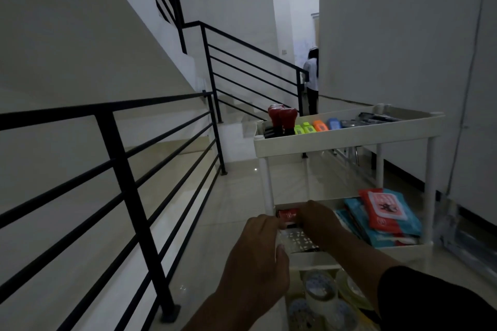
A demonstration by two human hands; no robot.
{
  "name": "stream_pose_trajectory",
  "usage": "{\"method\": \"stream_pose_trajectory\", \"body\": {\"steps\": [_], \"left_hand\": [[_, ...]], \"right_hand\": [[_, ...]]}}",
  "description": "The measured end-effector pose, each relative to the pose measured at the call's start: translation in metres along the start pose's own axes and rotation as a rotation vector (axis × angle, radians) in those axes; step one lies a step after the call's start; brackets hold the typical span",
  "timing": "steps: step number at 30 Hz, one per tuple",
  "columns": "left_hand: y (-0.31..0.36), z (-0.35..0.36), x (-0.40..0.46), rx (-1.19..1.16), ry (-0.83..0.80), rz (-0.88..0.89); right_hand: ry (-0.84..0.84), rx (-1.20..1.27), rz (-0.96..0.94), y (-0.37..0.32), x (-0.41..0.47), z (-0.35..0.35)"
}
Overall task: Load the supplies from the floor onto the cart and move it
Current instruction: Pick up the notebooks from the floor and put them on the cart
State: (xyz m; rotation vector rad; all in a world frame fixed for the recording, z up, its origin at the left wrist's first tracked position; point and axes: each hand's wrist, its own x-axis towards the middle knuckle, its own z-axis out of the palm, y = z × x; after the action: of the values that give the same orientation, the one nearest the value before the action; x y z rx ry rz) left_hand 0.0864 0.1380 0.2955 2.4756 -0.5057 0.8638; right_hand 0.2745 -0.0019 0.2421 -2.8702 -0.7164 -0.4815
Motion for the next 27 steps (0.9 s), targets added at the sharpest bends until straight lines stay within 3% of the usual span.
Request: {"method": "stream_pose_trajectory", "body": {"steps": [4,10,18,27], "left_hand": [[0.0,-0.002,0.001,0.022,0.0,0.002],[0.005,0.002,-0.004,0.023,0.03,-0.004],[0.013,0.012,-0.058,-0.107,0.019,-0.229],[0.018,0.071,-0.166,-0.152,-0.158,-0.347]], "right_hand": [[-0.078,0.178,-0.008,0.0,-0.008,-0.005],[0.213,0.115,-0.111,-0.006,-0.038,-0.041],[0.492,0.454,-0.028,-0.03,-0.123,-0.064],[0.362,0.565,0.139,-0.037,-0.25,0.026]]}}
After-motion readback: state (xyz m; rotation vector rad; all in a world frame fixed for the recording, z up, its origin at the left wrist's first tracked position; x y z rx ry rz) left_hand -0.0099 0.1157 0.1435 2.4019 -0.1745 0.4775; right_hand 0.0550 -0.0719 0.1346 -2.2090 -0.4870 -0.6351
